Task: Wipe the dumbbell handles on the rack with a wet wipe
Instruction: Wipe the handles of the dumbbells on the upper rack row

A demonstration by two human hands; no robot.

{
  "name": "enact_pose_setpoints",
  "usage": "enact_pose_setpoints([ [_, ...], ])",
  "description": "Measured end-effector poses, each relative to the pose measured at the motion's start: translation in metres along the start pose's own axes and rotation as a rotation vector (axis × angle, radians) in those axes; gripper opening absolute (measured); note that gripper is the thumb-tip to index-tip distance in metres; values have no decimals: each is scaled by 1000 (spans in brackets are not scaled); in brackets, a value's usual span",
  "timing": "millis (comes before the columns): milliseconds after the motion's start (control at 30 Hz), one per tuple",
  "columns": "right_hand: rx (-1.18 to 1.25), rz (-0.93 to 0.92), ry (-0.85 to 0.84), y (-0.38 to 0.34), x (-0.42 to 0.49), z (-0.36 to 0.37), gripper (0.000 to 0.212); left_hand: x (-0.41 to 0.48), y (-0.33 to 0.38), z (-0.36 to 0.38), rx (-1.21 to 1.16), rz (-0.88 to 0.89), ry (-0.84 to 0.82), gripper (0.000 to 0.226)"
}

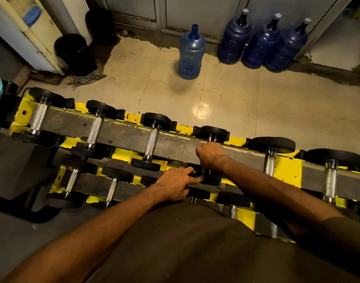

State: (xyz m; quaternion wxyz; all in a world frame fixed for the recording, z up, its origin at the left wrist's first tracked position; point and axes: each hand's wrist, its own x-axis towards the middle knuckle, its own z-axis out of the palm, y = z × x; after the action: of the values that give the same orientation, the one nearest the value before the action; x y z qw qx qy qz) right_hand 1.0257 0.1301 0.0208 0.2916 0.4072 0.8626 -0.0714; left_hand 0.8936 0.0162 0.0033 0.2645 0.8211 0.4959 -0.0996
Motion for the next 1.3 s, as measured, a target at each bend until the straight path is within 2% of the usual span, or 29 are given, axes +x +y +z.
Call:
enact_pose_setpoints([
  [167,129,-171,-125,9,-8,10,19,-1,2,0,-15,3,5,63],
  [333,367,-180,24,30,-24,27,14,-3,1,0,-17,-8,3,67],
  [433,562,-61,132,34,-37,52,13,-4,1,0,-23,-12,9,67],
  [533,831,134,229,25,-46,65,1,-4,2,-1,-25,-15,14,66],
  [600,977,262,260,18,-48,77,10,-4,1,-1,-31,-18,12,67],
  [700,1118,395,288,14,-48,90,12,-5,0,-2,-47,-24,-7,68],
  [867,1131,587,231,13,-34,92,13,-5,0,1,-55,-18,-6,69],
  [1000,1148,519,-16,19,-14,75,7,-6,-3,2,-53,-19,-2,69],
  [1133,1350,492,-245,30,-20,69,8,-6,-6,5,-51,-19,2,69],
  [1200,1441,527,-234,32,-30,74,11,-4,-4,5,-48,-6,14,68],
  [1300,1559,567,-132,32,-45,77,12,-4,-3,3,-51,-2,24,67],
])
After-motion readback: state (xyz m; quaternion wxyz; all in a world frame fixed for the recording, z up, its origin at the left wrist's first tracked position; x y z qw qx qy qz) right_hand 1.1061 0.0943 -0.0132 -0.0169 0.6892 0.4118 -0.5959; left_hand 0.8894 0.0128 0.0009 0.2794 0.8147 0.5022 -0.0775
